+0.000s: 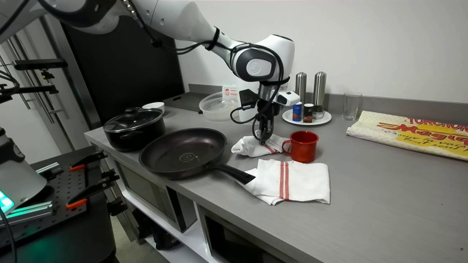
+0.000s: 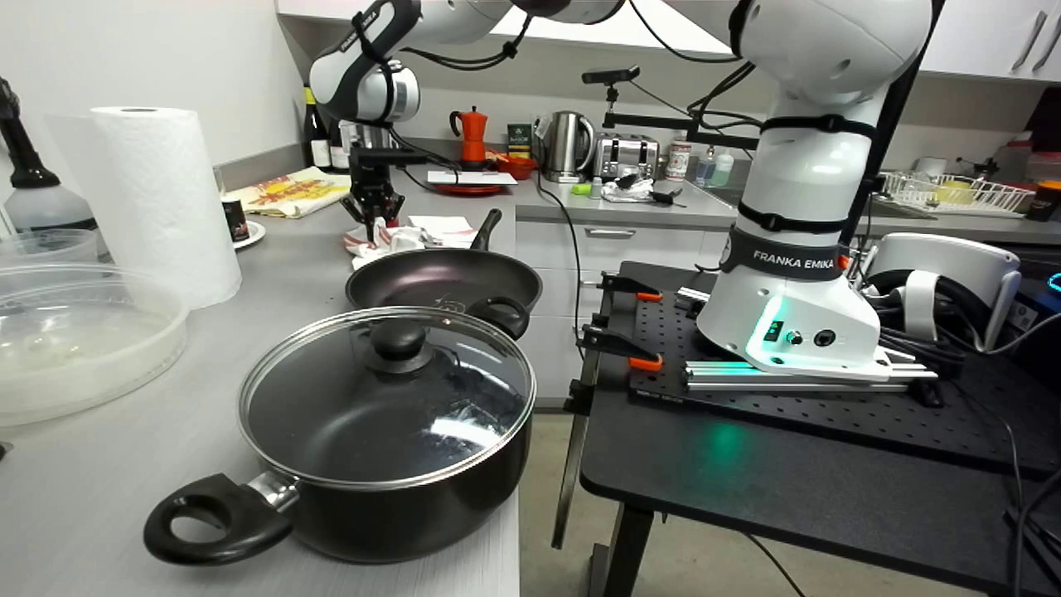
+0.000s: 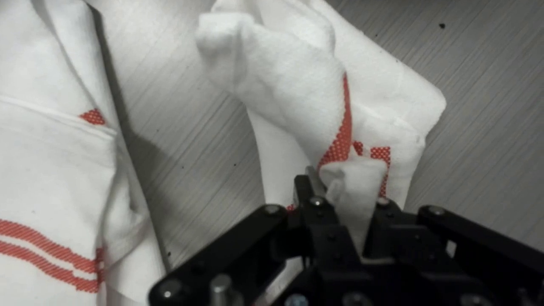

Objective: Use the white and red towel on the left to wipe the black pan

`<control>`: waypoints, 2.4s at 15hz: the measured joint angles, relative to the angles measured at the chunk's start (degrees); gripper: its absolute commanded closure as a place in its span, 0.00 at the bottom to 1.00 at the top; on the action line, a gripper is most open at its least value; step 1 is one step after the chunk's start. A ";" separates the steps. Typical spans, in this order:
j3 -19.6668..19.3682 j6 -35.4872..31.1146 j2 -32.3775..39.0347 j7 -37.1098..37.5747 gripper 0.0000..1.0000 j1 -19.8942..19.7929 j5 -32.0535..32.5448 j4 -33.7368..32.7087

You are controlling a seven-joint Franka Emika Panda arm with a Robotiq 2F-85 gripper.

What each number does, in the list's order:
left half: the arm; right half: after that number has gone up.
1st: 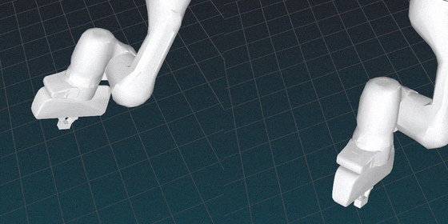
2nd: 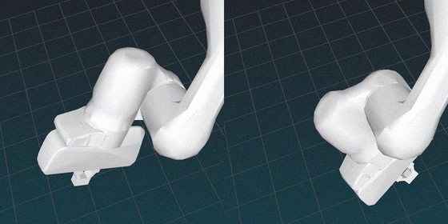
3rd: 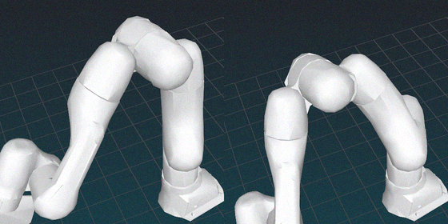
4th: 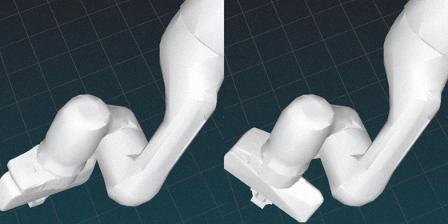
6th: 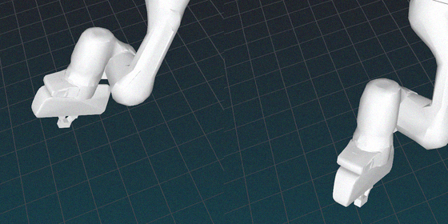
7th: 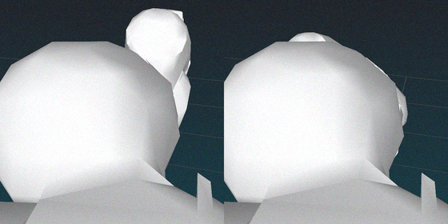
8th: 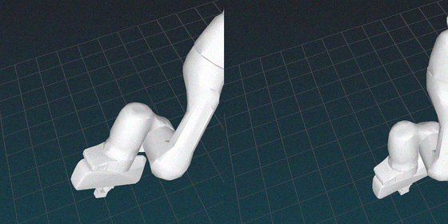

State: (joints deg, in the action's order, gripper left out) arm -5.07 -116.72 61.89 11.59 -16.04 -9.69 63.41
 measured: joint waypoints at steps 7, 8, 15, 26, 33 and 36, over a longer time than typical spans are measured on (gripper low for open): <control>1.67 -3.00 -5.52 -0.43 0.96 0.77 0.02 1.83; 1.86 -3.62 -7.24 -0.56 0.96 1.03 0.03 2.86; 2.21 -4.58 -21.64 -0.98 0.96 4.79 0.13 15.80; 2.35 -6.50 -37.22 -0.79 0.96 15.12 4.87 43.50; 2.70 -9.88 -40.45 -0.78 0.96 16.52 5.25 54.72; 2.48 -12.94 -40.54 -0.48 0.96 16.28 5.21 57.87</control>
State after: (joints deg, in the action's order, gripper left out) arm -2.59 -129.66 21.35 11.10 0.24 -4.48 121.28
